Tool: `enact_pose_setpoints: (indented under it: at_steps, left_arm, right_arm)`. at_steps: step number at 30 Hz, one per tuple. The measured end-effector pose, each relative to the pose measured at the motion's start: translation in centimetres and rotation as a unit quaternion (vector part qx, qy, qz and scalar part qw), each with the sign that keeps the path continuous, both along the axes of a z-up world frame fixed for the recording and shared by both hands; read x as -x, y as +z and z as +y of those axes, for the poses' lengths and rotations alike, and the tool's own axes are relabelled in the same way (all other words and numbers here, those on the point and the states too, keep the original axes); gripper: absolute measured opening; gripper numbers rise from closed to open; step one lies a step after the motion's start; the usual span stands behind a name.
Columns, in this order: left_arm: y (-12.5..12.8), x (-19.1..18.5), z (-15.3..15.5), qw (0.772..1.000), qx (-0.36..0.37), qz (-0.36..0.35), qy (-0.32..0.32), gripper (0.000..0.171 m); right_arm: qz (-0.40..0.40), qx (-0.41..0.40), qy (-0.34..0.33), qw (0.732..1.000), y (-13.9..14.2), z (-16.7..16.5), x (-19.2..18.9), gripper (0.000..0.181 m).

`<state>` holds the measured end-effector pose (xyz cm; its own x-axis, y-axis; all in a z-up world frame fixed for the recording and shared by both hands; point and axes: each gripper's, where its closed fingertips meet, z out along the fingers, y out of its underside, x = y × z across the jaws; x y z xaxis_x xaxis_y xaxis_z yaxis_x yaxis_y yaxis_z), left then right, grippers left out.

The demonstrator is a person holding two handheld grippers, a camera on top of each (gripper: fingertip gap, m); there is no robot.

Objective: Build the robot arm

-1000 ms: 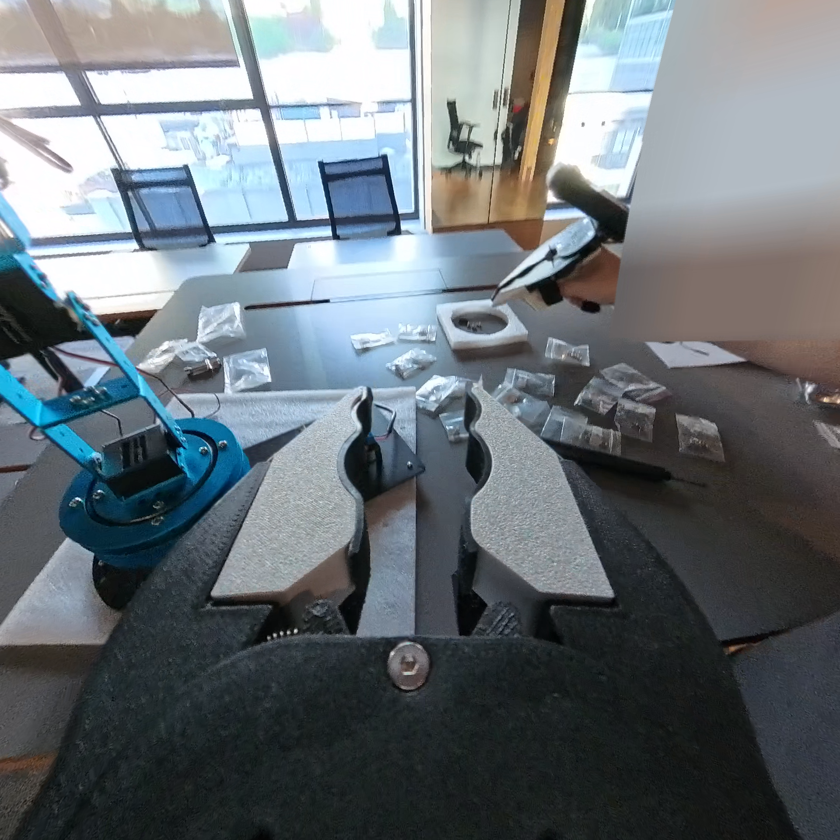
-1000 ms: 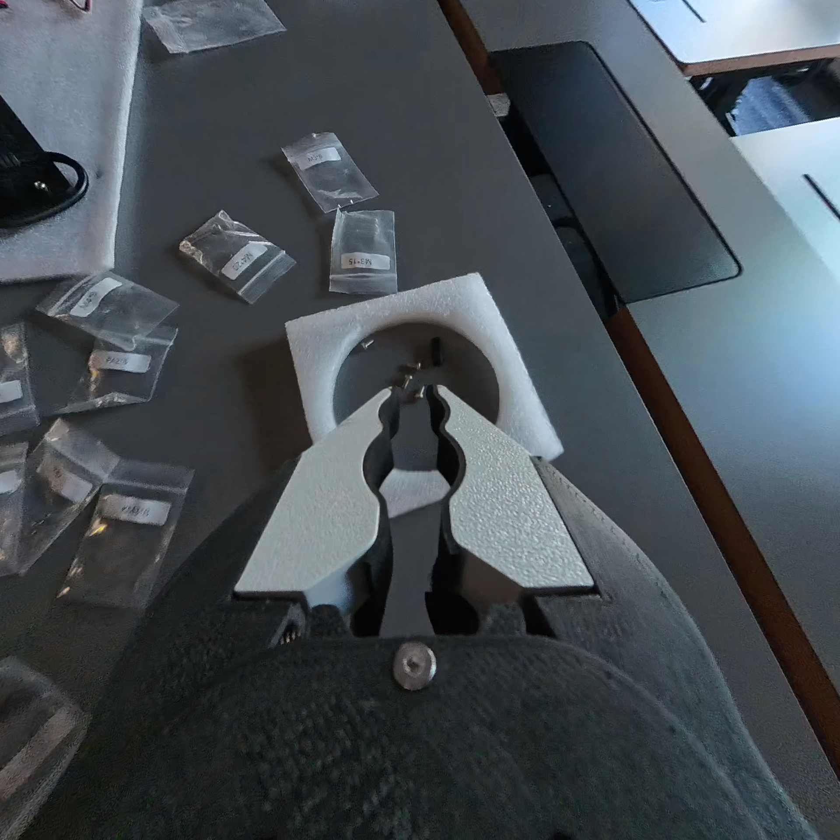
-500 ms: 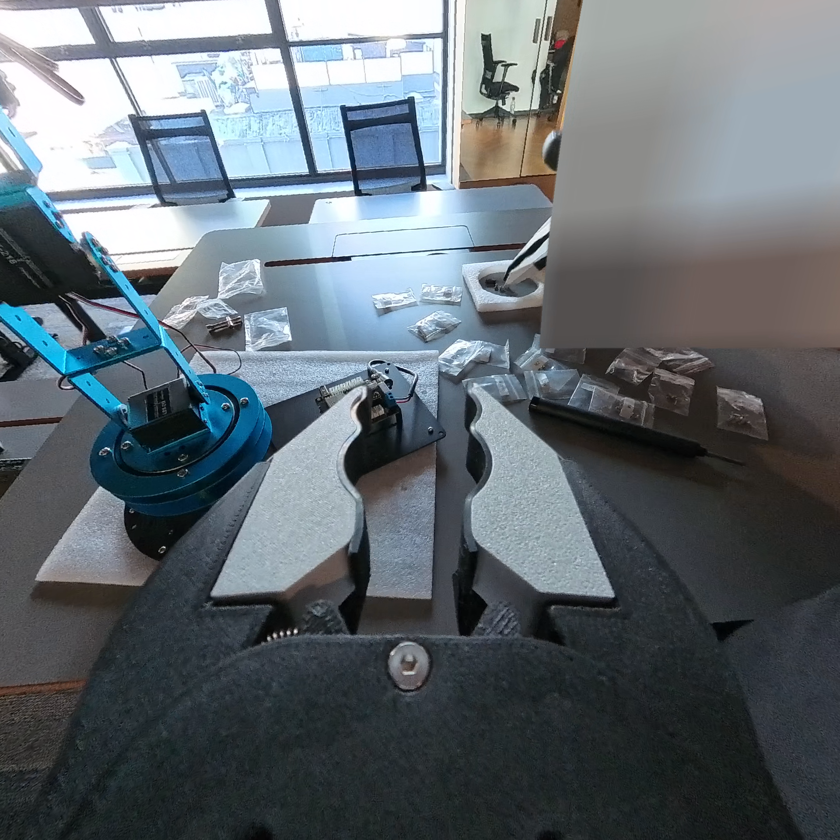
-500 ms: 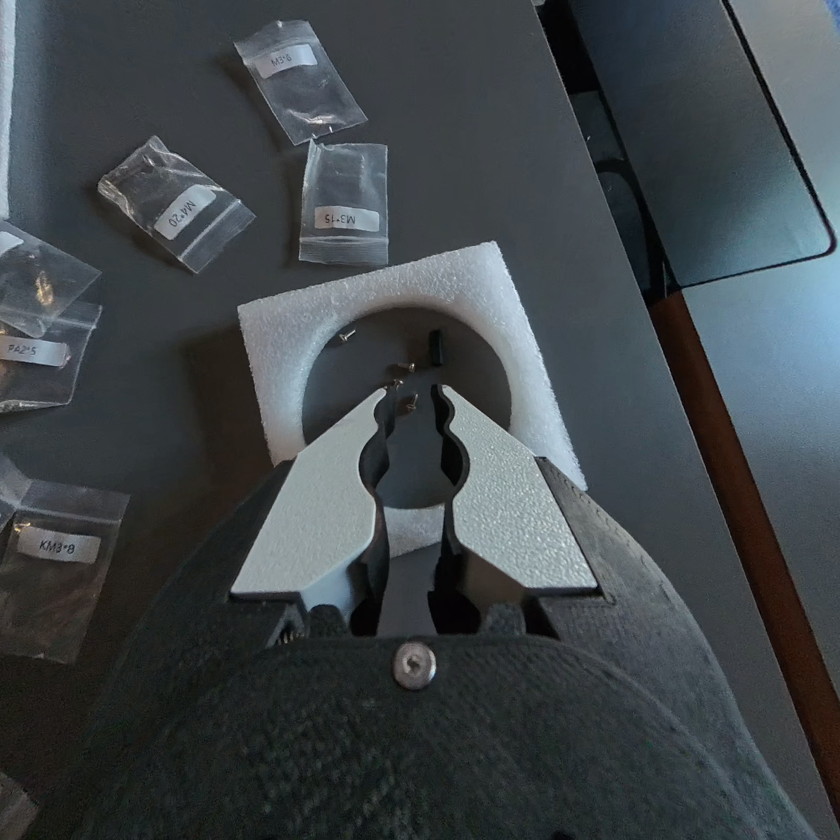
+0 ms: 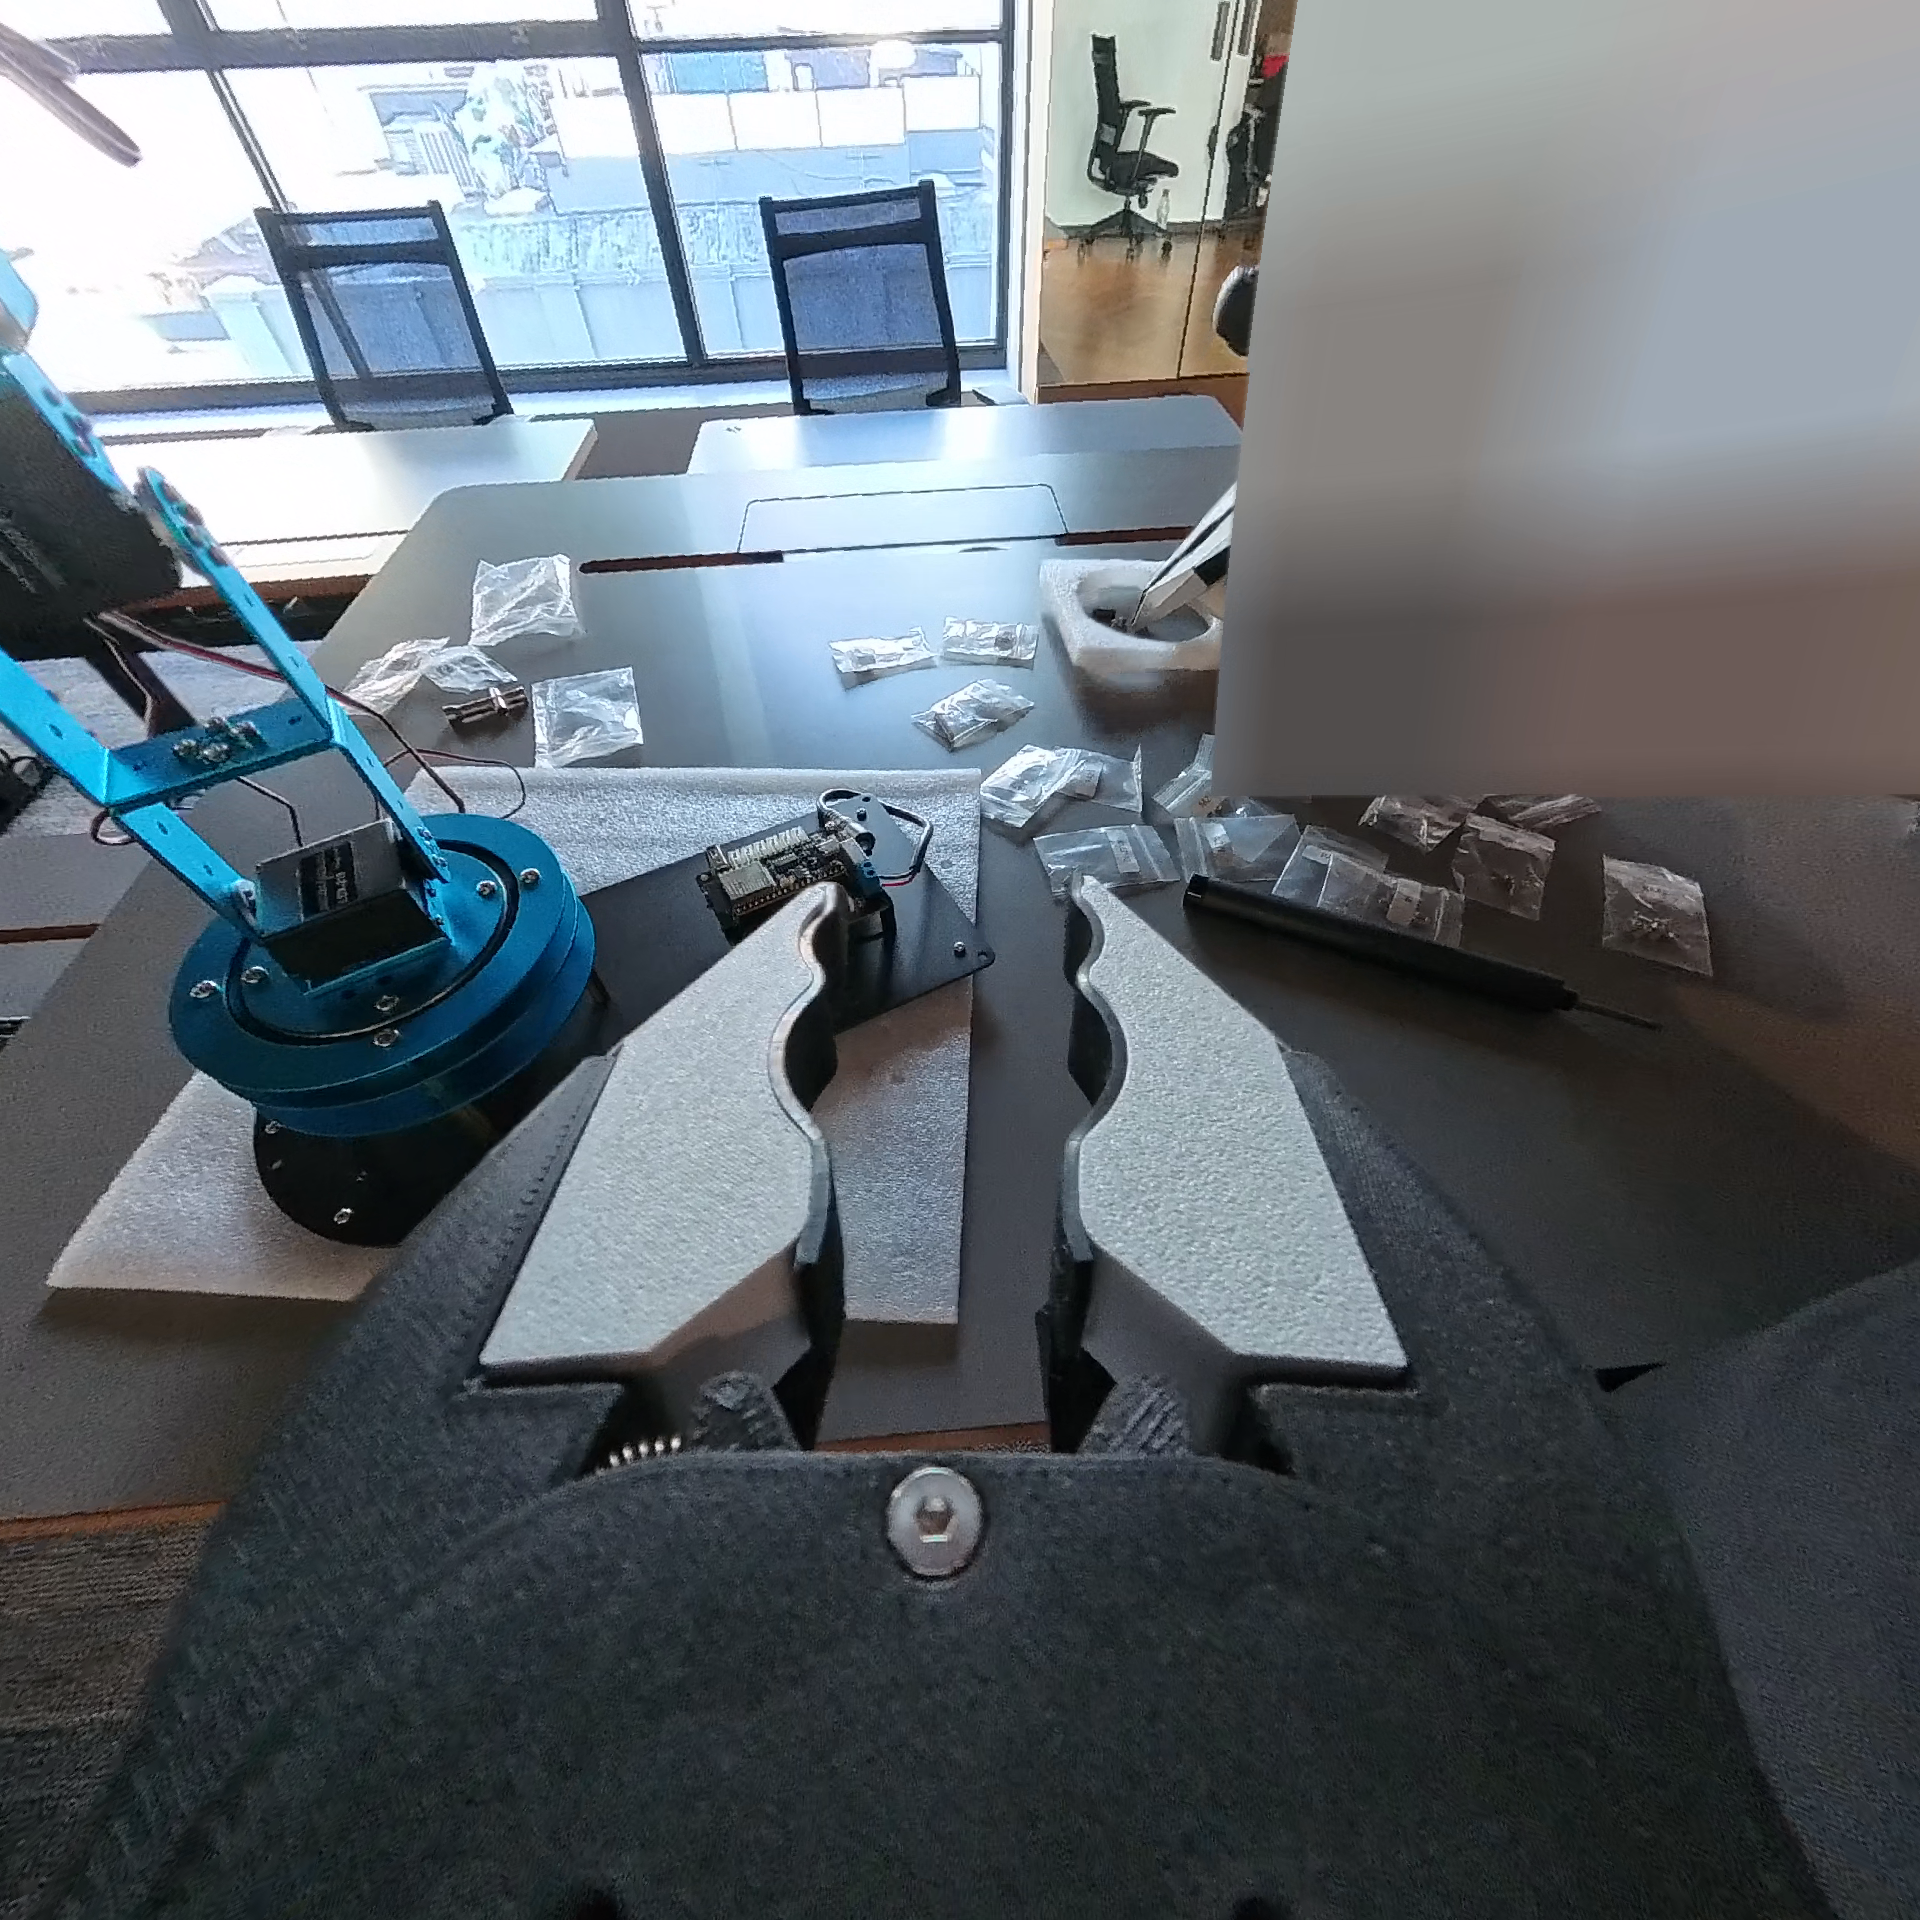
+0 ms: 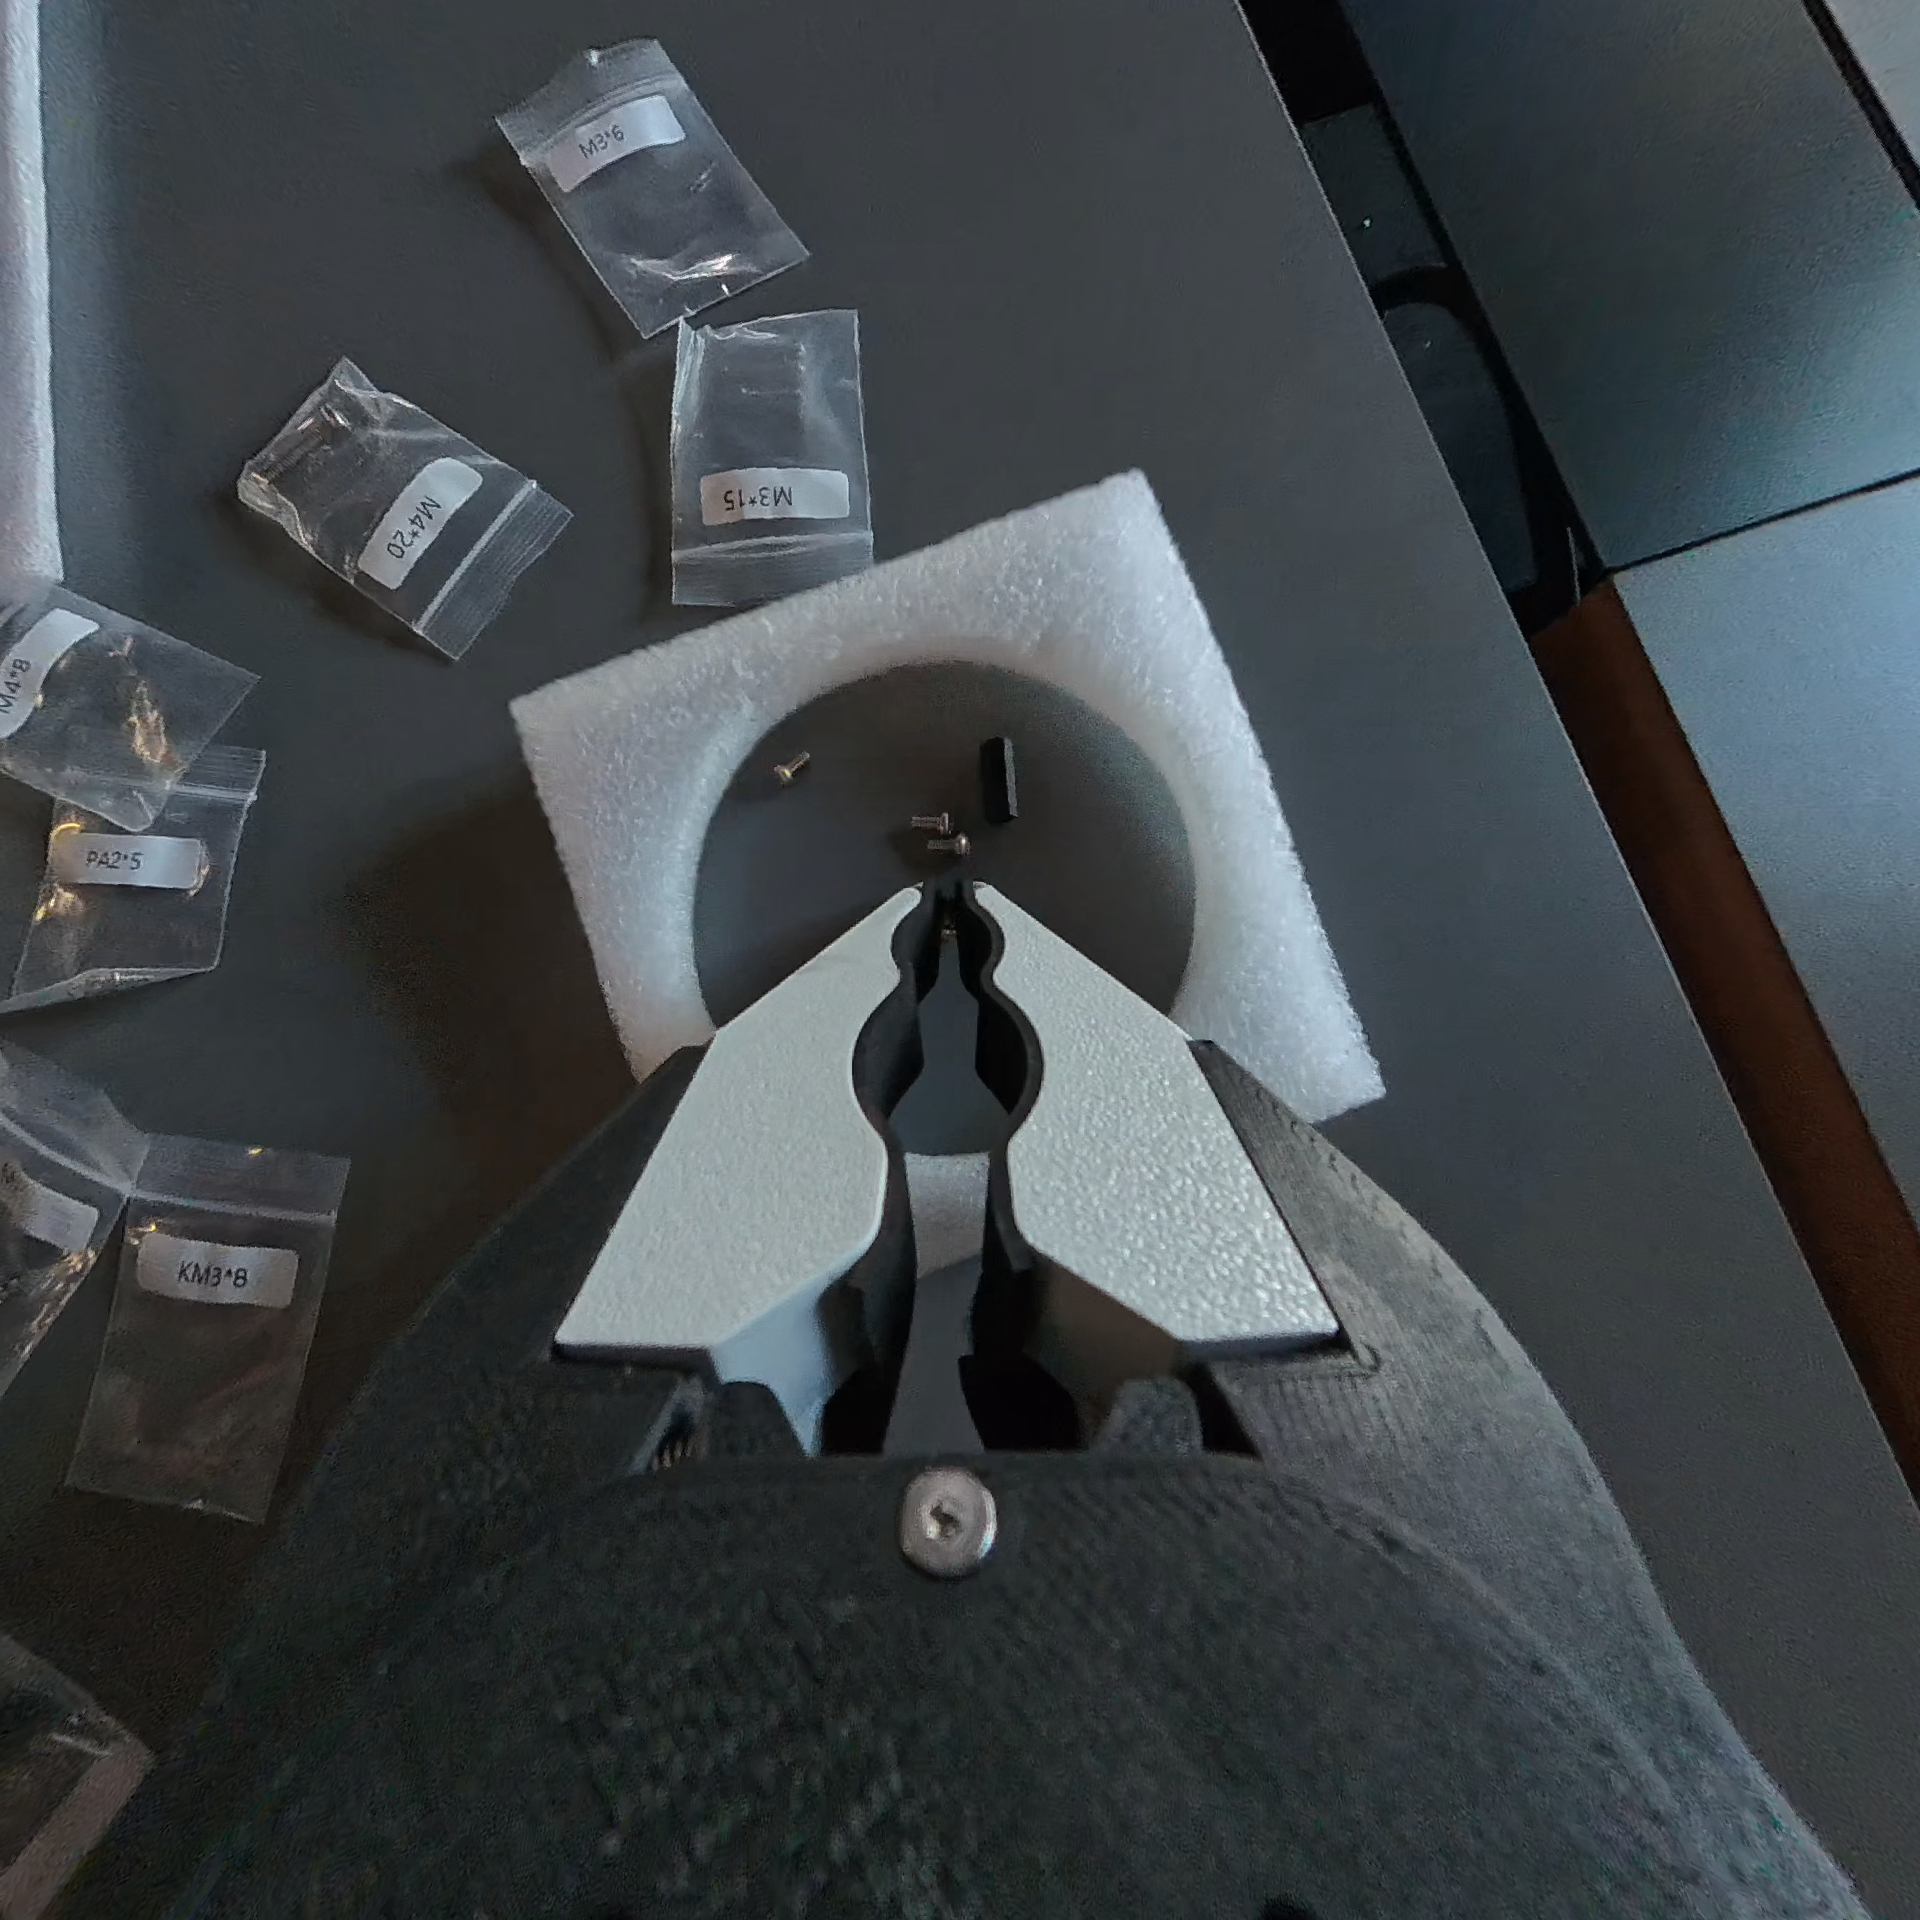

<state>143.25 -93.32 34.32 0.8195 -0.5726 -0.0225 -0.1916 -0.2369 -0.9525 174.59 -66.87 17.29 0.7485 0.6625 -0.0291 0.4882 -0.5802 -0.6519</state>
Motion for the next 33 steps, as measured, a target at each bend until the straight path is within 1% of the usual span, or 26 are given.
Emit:
enact_pose_setpoints:
  at_steps: [3,5,7,9,10,11,12,13,15,17,19,23,26,27,28,29,31,33]
  left_arm:
    - [0.0,-0.2,0.0,1.0,0.001,0.003,-0.003,0.04]
    - [0.0,-0.4,-0.1,1.0,0.002,0.004,-0.006,0.039]
    - [-0.4,-0.5,-0.1,1.0,0.002,0.011,-0.007,0.039]
    - [-1.4,-0.9,0.0,1.0,0.012,0.016,-0.014,0.038]
    - [-2.1,-1.2,0.0,0.999,0.02,0.018,-0.021,0.037]
    - [-3.0,-1.7,0.1,0.999,0.027,0.02,-0.031,0.037]
    - [-4.0,-2.3,0.1,0.998,0.033,0.024,-0.047,0.036]
    - [-5.2,-3.0,0.0,0.997,0.041,0.032,-0.065,0.034]
    - [-7.4,-3.7,-0.1,0.993,0.055,0.05,-0.09,0.029]
    - [-9.2,-4.3,-0.4,0.99,0.074,0.056,-0.111,0.028]
    - [-10.3,-4.4,-0.7,0.987,0.084,0.062,-0.12,0.029]
    - [-11.6,-4.3,-1.5,0.985,0.093,0.079,-0.124,0.029]
    - [-12.1,-4.5,-2.2,0.984,0.102,0.066,-0.134,0.029]
    - [-12.2,-4.6,-2.4,0.983,0.105,0.063,-0.138,0.029]
    - [-12.4,-4.6,-2.6,0.982,0.107,0.063,-0.143,0.029]
    - [-12.6,-4.5,-2.8,0.981,0.108,0.064,-0.147,0.029]
    - [-12.8,-4.1,-3.1,0.979,0.108,0.072,-0.156,0.029]
    - [-13.0,-3.5,-3.2,0.978,0.104,0.082,-0.164,0.029]
  right_arm:
    - [0.006,-0.011,0.003,1.0,0.7,-0.5,-0.1,0.001]
    - [0.016,-0.033,0.013,0.999,2.4,-1.9,0.8,0.001]
    - [0.064,-0.052,0.053,0.995,5.6,-5.4,4.4,0.001]
    - [0.134,-0.047,0.112,0.983,8.4,-11.0,10.1,0.001]
    - [0.162,-0.03,0.15,0.975,9.0,-14.1,13.1,0.001]
    - [0.17,-0.012,0.185,0.968,8.8,-17.1,15.7,0.001]
    - [0.158,-0.001,0.211,0.965,8.0,-19.3,17.6,0.001]
    - [0.134,0.004,0.229,0.964,6.9,-20.8,18.9,0.001]
    - [0.104,0.013,0.251,0.962,4.8,-22.4,20.7,0.002]
    - [0.079,0.021,0.26,0.962,3.1,-23.1,21.6,0.002]
    - [0.058,0.026,0.267,0.962,2.1,-23.8,22.1,0.002]
    - [0.021,0.027,0.276,0.961,0.6,-24.7,22.4,0.001]
    - [0.013,0.026,0.272,0.962,0.0,-25.0,22.4,0.002]
    - [0.014,0.023,0.269,0.963,0.0,-25.0,22.3,0.004]
    - [0.019,0.021,0.263,0.964,0.2,-25.1,22.3,0.015]
    - [0.022,0.027,0.261,0.965,0.5,-25.4,22.0,0.018]
    - [0.001,0.023,0.233,0.972,1.6,-25.4,19.9,0.017]
    - [-0.013,0.022,0.175,0.984,2.8,-25.2,17.0,0.013]
